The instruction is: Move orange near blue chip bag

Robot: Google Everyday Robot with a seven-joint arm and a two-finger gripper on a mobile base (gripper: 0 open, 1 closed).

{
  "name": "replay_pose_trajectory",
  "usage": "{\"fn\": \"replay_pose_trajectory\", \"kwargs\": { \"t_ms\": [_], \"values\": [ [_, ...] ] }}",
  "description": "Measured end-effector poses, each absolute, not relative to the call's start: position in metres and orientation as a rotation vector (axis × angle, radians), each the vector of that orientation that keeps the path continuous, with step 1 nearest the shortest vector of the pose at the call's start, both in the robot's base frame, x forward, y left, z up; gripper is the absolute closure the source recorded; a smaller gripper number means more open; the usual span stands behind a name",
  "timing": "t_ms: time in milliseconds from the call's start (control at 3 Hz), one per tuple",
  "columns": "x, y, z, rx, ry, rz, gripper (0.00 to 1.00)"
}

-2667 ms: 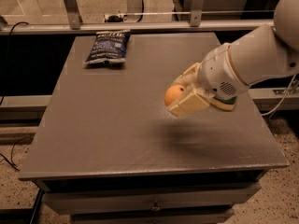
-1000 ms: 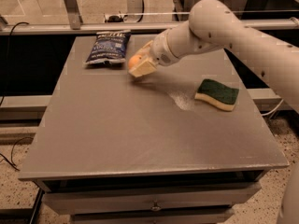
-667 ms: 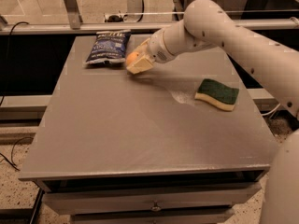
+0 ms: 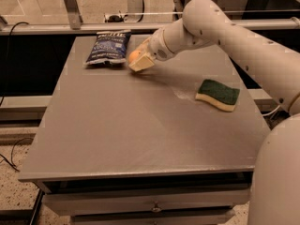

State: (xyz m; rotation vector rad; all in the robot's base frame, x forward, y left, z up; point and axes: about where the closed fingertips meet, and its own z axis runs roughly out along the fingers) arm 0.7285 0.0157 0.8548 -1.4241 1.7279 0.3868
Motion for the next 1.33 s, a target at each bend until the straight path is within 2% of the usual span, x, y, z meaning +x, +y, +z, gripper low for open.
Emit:
{"fn": "replay_pose_trajectory", "kwargs": {
  "t_ms": [667, 1000, 1333],
  "values": [
    [0.7331, 0.0176, 0.8564, -1.430, 1.723, 0.396, 0.13],
    [0.7317, 0.0197, 0.8593, -1.437, 1.716, 0.404, 0.00],
    [0.7297, 0.0230, 0.8615, -1.447, 1.707, 0.419, 0.00]
  ]
}}
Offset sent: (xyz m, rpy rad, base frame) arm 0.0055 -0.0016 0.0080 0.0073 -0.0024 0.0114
